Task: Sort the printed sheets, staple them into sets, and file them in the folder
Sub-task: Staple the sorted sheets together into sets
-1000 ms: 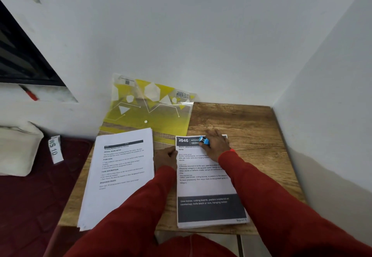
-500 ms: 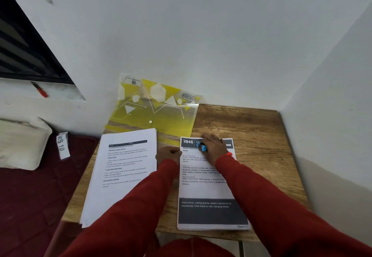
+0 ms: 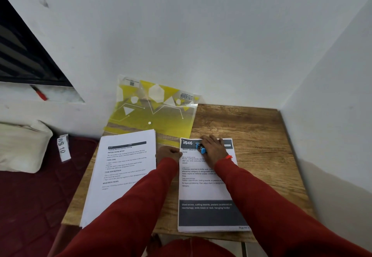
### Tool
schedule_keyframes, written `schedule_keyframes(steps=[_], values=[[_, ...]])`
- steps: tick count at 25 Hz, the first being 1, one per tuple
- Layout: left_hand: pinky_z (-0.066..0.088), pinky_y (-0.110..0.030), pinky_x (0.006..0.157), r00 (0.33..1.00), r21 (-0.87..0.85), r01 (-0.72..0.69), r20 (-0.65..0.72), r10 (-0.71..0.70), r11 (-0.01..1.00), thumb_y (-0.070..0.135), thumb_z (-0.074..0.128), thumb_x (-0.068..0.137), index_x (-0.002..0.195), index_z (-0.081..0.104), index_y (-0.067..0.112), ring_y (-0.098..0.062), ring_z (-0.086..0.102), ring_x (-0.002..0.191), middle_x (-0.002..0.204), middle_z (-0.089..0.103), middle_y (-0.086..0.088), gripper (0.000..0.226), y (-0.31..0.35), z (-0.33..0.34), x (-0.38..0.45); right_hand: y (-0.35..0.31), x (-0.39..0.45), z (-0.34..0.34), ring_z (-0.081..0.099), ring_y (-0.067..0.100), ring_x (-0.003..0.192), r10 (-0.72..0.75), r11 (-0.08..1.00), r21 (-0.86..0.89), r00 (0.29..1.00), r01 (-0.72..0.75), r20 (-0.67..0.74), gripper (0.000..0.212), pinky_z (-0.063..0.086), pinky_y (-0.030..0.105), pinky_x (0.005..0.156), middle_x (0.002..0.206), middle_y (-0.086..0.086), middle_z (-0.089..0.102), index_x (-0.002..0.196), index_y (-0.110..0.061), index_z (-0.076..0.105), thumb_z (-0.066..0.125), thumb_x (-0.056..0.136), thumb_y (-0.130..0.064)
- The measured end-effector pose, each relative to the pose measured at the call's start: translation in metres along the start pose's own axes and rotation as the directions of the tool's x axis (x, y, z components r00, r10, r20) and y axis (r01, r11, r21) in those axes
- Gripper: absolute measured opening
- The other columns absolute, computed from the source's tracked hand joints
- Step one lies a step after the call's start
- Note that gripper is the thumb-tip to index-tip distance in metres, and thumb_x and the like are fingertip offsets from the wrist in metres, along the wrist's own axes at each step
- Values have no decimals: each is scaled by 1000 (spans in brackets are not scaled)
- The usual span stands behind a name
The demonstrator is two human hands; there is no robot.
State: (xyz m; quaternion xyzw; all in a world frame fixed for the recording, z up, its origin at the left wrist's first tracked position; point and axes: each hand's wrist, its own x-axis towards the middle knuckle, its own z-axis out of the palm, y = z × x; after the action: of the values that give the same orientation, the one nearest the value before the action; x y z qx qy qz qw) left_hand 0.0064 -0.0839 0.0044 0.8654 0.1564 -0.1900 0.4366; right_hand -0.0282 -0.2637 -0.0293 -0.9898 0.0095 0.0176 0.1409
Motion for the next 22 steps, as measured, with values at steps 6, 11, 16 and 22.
schedule_keyframes(steps=[6,11,16,22], values=[[52,-28,84,999,7,-47,-11,47,999,16,70,82,87,74,16,-19,66,89,95,73,-3,6,2,2,-2,6,-2,-6,25,27,145,1,1000,24,998,-2,63,41,3,50,118,150,1,41,139,-16,44,45,100,-27],[38,-12,64,977,-36,-211,-41,210,977,10,69,83,90,70,10,-8,57,74,83,66,3,7,1,-4,-13,0,5,-41,44,24,132,-5,987,161,998,-5,61,38,13,47,115,138,5,54,135,-22,49,52,97,-25],[42,-8,60,950,-164,-313,-43,310,935,14,74,80,80,68,17,1,61,72,75,66,13,7,3,-8,-24,-18,16,-89,62,25,97,-121,910,402,992,97,35,29,48,37,84,110,10,68,122,-12,61,55,97,-27],[60,-40,74,950,-338,-275,49,309,900,11,74,80,86,69,29,-17,71,81,85,73,1,19,16,-17,-24,-25,18,-112,58,16,89,-193,920,368,973,135,126,27,41,19,71,104,1,67,120,-12,63,60,95,-23]])
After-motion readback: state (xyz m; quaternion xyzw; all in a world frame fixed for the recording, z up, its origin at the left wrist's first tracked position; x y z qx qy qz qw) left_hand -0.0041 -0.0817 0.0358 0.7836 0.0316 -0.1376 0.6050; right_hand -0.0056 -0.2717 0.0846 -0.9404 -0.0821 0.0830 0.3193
